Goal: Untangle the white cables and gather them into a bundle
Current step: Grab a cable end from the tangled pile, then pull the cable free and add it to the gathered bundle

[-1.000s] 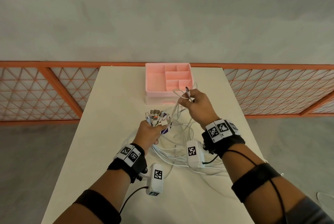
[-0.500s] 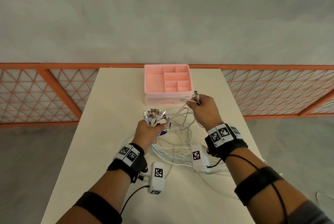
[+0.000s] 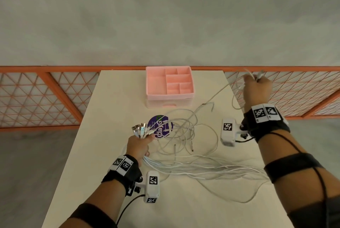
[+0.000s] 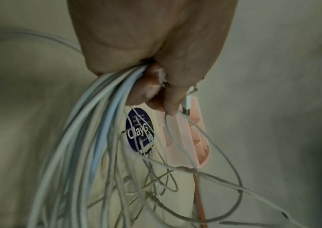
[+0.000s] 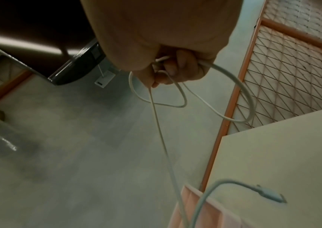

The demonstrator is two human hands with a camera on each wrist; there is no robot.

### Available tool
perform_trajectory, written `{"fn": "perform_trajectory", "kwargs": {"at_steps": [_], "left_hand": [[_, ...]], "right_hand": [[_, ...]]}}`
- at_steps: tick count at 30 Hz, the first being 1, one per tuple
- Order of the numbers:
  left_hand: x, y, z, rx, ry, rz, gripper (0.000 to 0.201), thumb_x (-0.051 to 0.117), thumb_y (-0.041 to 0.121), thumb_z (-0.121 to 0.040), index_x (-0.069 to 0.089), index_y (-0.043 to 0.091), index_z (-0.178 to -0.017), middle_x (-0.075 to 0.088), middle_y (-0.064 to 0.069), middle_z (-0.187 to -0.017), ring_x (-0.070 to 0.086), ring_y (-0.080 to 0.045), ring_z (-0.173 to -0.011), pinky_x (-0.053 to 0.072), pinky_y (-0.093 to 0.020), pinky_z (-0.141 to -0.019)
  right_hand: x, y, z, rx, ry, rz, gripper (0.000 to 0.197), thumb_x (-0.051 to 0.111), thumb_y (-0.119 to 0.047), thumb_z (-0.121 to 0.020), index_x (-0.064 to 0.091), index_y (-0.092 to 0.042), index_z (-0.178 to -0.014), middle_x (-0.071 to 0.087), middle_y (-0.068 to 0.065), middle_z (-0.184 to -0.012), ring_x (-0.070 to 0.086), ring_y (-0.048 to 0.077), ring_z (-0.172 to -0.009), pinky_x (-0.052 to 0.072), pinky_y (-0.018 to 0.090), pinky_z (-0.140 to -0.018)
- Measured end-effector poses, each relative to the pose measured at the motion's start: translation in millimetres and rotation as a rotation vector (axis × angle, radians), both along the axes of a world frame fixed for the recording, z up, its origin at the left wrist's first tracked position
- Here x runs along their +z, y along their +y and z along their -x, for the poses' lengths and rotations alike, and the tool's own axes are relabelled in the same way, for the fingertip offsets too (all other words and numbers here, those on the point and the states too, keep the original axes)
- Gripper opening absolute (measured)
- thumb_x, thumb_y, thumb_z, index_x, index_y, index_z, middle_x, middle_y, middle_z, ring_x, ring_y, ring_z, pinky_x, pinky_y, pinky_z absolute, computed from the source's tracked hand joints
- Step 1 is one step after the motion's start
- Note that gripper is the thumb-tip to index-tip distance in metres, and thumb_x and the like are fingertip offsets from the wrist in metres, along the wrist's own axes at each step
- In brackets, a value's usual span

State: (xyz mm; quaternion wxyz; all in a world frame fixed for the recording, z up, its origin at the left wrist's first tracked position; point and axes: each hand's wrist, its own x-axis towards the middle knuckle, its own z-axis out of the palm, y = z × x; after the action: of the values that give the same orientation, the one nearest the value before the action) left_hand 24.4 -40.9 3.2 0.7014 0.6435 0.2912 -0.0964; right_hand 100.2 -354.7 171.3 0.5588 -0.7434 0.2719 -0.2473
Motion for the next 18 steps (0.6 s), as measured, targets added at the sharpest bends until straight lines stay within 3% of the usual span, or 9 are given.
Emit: {"fn": "perform_trajectory", "kwargs": {"at_steps": [3, 5, 8, 10, 13, 16, 18], "left_hand": [[-5.2, 2.1, 0.3, 0.048, 0.057, -0.067, 0.02, 0.079, 0.014, -0.085, 0.063, 0.009, -0.075, 0.049, -0.003, -0.051, 0.038, -0.015, -0.035, 0.035, -0.023, -0.038], [-1.9, 1.0, -1.6, 0.074, 0.078, -0.106, 0.023, 0.079, 0.013, -0.084, 0.06, 0.008, -0.072, 0.049, -0.004, -0.047, 0.039, -0.015, -0.028, 0.036, -0.022, -0.037], [8.9, -3.0, -7.0, 0.081, 0.031, -0.148, 0.018, 0.076, 0.01, -0.085, 0.062, 0.011, -0.074, 0.053, -0.006, -0.056, 0.042, -0.012, -0.028, 0.038, -0.022, -0.037], [19.7, -8.8, -10.7, 0.072, -0.04, -0.147, 0.009, 0.076, 0.011, -0.087, 0.068, 0.009, -0.082, 0.059, -0.01, -0.066, 0.043, -0.011, -0.035, 0.038, -0.022, -0.036], [44.8, -22.5, -13.3, 0.014, -0.181, -0.04, 0.01, 0.073, 0.013, -0.089, 0.074, 0.004, -0.093, 0.072, -0.014, -0.078, 0.042, -0.004, -0.035, 0.034, -0.019, -0.037], [78.4, -38.2, -15.1, -0.045, -0.27, 0.123, 0.012, 0.065, 0.004, -0.093, 0.073, -0.003, -0.098, 0.057, 0.004, -0.048, 0.044, -0.003, -0.033, 0.032, -0.014, -0.036], [89.3, -46.4, -19.7, -0.073, -0.309, 0.169, 0.017, 0.059, 0.0, -0.095, 0.074, -0.001, -0.103, 0.039, 0.01, -0.044, 0.033, -0.006, -0.034, 0.029, -0.017, -0.038]], "right_hand": [[3.1, -6.4, -0.2, -0.048, -0.071, -0.031, 0.016, 0.058, -0.023, -0.087, 0.054, -0.019, -0.072, 0.05, -0.001, -0.065, 0.046, 0.019, -0.059, 0.04, 0.033, -0.06], [-1.4, -2.8, 3.2, 0.028, -0.056, 0.008, 0.016, 0.058, -0.027, -0.086, 0.057, -0.015, -0.076, 0.053, 0.002, -0.068, 0.047, 0.019, -0.061, 0.04, 0.036, -0.059], [-14.7, 11.6, 10.5, 0.275, 0.017, 0.019, 0.019, 0.061, -0.024, -0.09, 0.063, -0.005, -0.087, 0.052, 0.002, -0.068, 0.043, 0.017, -0.058, 0.037, 0.032, -0.054], [-20.8, 24.2, 15.4, 0.4, 0.058, 0.014, 0.016, 0.063, -0.021, -0.091, 0.065, -0.008, -0.082, 0.05, 0.0, -0.064, 0.039, 0.013, -0.051, 0.033, 0.028, -0.048], [-27.3, 43.2, 20.7, 0.525, 0.117, 0.007, 0.021, 0.063, -0.018, -0.091, 0.069, 0.001, -0.086, 0.047, 0.003, -0.06, 0.034, 0.014, -0.046, 0.027, 0.024, -0.042], [-28.7, 63.9, 27.3, 0.623, 0.173, -0.018, 0.022, 0.061, -0.017, -0.094, 0.07, 0.003, -0.088, 0.049, 0.004, -0.06, 0.033, 0.013, -0.043, 0.026, 0.023, -0.04], [-28.3, 77.3, 31.3, 0.711, 0.214, -0.058, 0.021, 0.06, -0.016, -0.095, 0.07, 0.0, -0.087, 0.049, 0.004, -0.059, 0.031, 0.012, -0.042, 0.024, 0.022, -0.039]]}}
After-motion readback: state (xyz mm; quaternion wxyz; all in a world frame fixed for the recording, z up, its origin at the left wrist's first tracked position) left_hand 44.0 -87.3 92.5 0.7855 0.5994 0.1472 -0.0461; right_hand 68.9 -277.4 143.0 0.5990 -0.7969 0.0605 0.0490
